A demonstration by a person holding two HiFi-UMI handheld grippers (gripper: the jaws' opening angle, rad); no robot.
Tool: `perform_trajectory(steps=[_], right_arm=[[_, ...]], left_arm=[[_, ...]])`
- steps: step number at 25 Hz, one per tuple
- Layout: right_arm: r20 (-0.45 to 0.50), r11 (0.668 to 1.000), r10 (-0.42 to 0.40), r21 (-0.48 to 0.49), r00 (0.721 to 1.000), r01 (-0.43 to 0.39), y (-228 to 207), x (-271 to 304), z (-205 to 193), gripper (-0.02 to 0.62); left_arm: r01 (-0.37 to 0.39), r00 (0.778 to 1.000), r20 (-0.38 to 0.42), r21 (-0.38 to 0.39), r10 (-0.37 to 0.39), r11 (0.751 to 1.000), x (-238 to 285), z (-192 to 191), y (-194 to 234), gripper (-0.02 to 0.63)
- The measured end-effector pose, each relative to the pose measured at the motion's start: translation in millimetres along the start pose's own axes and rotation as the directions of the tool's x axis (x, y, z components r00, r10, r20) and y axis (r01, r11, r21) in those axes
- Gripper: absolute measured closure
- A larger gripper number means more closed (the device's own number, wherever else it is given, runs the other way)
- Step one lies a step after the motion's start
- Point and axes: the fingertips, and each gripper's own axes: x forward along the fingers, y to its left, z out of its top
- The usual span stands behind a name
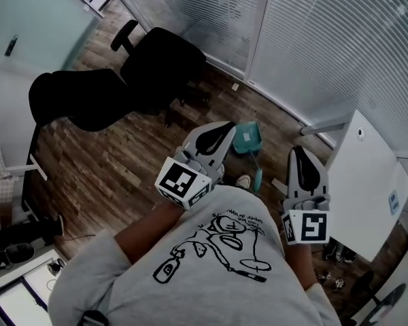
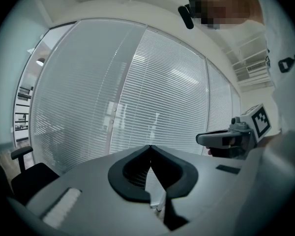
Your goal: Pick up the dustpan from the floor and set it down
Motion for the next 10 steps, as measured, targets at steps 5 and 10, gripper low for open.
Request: perform_trajectory(steps=[5, 10], right_arm=[[-0.004, 1.0, -0.001, -0.009, 1.0, 0.001, -1.7, -1.4, -0.3, 0.572], [-0.007, 1.0, -0.002, -0.011, 1.0, 0.002, -3.1, -2.6, -2.2, 0.572]], left_arm=[[-0.002, 1.0, 0.0, 0.003, 0.002, 1.0, -0.7, 1.5, -1.6, 0.604], [-0.004, 1.0, -0.003, 0.002, 0.004, 1.0, -0.5, 0.0, -3.6, 0.604]])
